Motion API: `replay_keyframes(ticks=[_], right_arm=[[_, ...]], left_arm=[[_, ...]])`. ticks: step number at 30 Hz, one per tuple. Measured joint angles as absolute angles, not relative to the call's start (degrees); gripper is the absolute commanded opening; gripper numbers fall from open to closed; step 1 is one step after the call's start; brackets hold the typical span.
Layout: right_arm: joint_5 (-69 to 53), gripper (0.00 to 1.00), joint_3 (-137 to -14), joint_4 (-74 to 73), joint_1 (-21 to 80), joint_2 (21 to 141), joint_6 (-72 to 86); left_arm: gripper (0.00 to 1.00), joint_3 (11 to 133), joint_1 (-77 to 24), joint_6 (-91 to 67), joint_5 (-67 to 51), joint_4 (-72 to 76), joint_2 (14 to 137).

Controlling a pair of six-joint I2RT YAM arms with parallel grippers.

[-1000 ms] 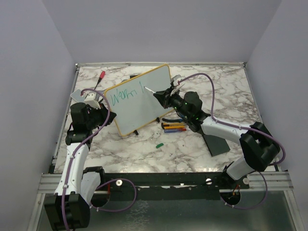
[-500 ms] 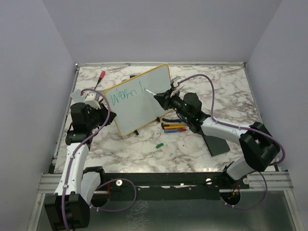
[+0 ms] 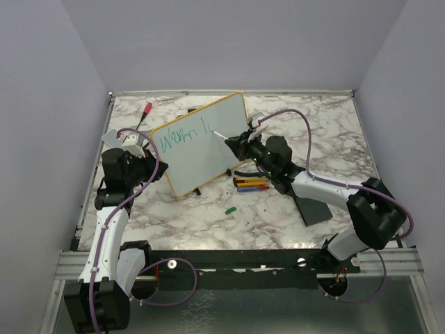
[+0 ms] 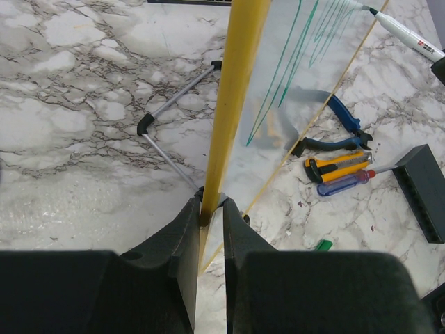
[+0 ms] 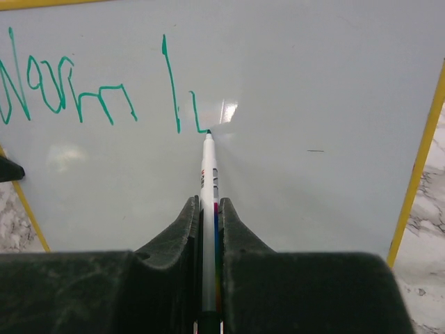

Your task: Write a sentence on the whiteboard

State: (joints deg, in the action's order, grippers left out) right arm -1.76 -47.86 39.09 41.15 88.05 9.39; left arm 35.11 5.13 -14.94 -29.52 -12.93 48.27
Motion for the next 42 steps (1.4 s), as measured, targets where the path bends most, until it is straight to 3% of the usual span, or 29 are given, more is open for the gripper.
replay_keyframes(ticks=[14, 42], right_arm=[[0.5, 0.01, -47.1, 37.4, 41.1, 82.0, 8.9], [-2.0, 0.01, -50.1, 36.6, 41.1, 87.5, 8.3]], left_arm=[[0.0, 35.1, 5.1, -14.9, -29.5, -12.9, 48.0], [0.0, 35.1, 5.1, -14.9, -29.5, -12.9, 48.0]])
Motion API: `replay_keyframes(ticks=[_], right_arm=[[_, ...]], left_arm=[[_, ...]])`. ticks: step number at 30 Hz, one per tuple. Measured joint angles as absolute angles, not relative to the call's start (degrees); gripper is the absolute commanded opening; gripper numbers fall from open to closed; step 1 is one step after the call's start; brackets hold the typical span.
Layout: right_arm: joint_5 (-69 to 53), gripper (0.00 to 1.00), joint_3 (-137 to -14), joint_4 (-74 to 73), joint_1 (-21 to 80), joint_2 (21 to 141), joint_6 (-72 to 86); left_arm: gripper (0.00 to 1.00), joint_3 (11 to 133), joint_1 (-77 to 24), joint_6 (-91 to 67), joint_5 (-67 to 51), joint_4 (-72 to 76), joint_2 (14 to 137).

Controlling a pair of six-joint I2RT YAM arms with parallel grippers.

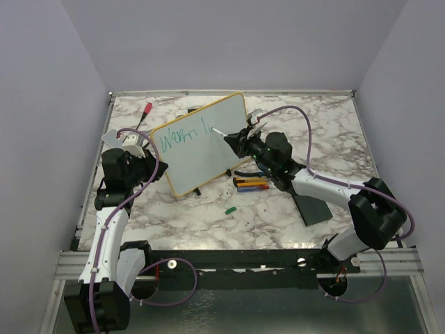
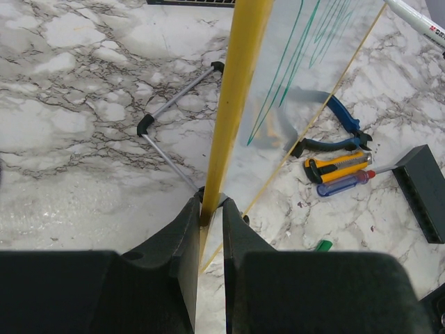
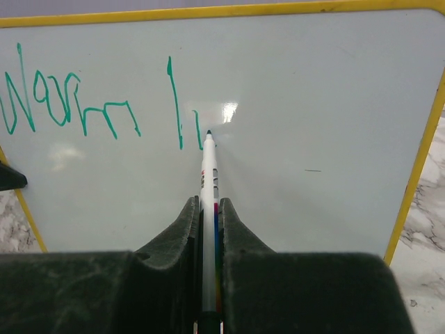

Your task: Write a sentence on the whiteboard

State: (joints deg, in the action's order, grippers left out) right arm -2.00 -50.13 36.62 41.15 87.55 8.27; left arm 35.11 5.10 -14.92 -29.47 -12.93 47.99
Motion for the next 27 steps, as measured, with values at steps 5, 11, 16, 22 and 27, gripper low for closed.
replay_keyframes(ticks=[5, 11, 16, 22, 27], right_arm=[[-0.3, 0.01, -50.3, 36.6, 41.1, 87.5, 8.1], [1.1, 0.01, -50.3, 36.6, 41.0, 87.5, 8.0], [1.5, 0.01, -50.4, 36.6, 40.7, 87.5, 7.9], [1.5, 0.01, -50.7, 36.6, 40.7, 87.5, 7.5], [1.1, 0.01, -51.4, 36.8, 40.7, 87.5, 7.0]], left_arm=[[0.0, 35.1, 5.1, -14.9, -29.5, -12.9, 48.0], [0.0, 35.1, 5.1, -14.9, -29.5, -12.9, 48.0], [0.0, 35.1, 5.1, -14.9, -29.5, -12.9, 48.0], [0.0, 35.1, 5.1, -14.9, -29.5, -12.9, 48.0], [0.0, 35.1, 5.1, -14.9, -29.5, -12.9, 48.0]])
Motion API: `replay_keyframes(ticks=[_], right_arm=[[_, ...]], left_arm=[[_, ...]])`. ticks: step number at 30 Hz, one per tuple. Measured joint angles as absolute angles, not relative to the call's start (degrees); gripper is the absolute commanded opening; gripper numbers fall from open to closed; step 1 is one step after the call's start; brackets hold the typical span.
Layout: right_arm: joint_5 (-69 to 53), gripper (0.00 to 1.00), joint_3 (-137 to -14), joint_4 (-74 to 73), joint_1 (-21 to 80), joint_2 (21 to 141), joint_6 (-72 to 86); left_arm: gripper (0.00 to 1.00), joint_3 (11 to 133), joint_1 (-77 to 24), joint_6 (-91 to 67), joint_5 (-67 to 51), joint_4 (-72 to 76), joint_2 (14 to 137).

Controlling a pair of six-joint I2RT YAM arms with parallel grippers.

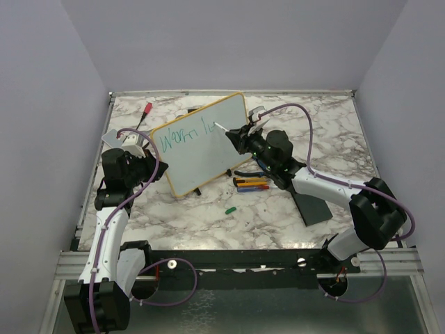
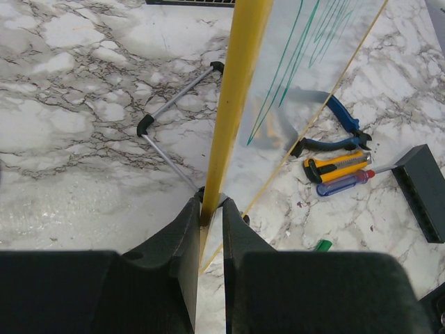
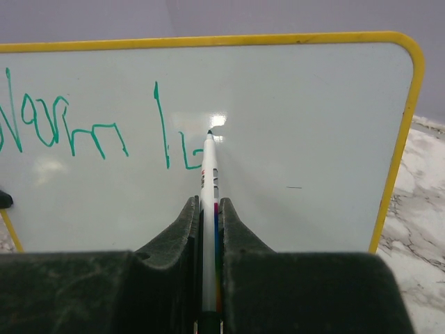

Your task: Write a sentence on the whiteboard

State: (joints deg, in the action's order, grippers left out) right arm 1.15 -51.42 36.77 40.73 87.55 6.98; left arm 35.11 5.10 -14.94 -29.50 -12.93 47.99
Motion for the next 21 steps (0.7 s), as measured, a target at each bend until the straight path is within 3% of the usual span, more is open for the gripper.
replay_keyframes(ticks=[21], right_arm=[[-2.9, 0.01, -50.3, 36.7, 40.5, 87.7, 7.1]], left_arm=[[0.0, 35.1, 5.0, -14.9, -29.5, -12.9, 47.9]])
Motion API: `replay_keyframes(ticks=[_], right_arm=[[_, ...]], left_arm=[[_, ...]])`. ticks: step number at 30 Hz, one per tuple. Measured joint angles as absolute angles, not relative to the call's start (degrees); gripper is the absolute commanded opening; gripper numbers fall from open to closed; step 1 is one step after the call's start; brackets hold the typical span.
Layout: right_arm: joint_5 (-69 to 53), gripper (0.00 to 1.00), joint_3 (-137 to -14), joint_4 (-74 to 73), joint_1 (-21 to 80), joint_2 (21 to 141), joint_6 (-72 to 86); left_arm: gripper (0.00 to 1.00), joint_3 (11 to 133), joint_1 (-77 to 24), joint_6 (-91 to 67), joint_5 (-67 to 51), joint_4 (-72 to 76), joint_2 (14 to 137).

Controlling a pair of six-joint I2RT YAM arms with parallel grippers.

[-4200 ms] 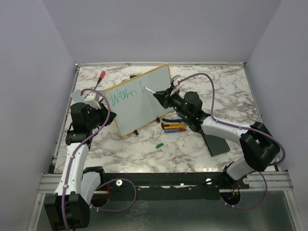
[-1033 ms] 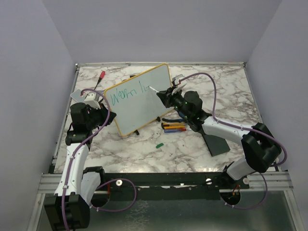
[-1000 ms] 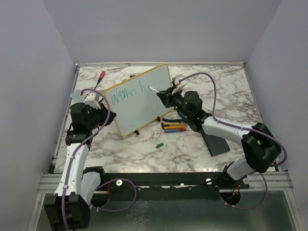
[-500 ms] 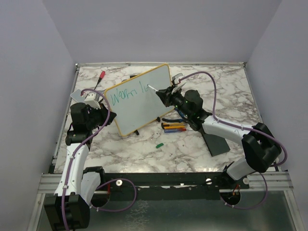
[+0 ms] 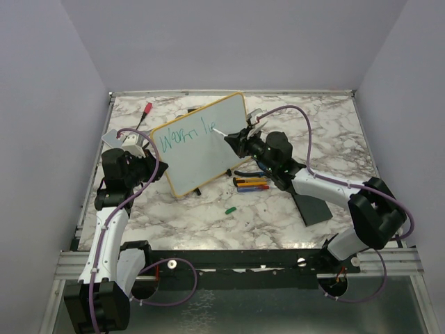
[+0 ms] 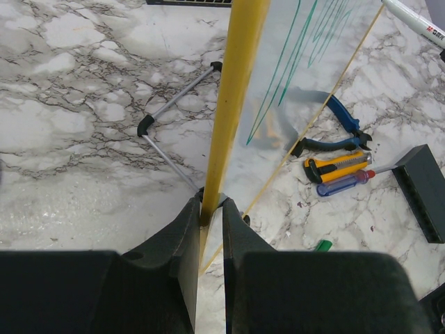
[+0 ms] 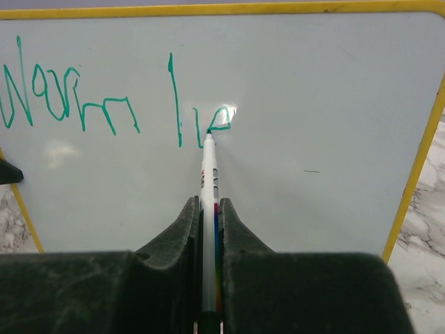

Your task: Write a sentence on the whiteboard

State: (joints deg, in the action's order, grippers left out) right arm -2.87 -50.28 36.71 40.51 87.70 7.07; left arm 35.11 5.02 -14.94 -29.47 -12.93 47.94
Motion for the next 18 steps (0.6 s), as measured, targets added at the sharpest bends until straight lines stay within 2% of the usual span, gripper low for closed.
replay_keyframes(ticks=[18], right_arm=[[1.1, 0.01, -49.5, 36.3, 40.5, 87.7, 7.0]], left_arm=[[0.0, 35.1, 5.0, -14.9, -29.5, -12.9, 47.9]])
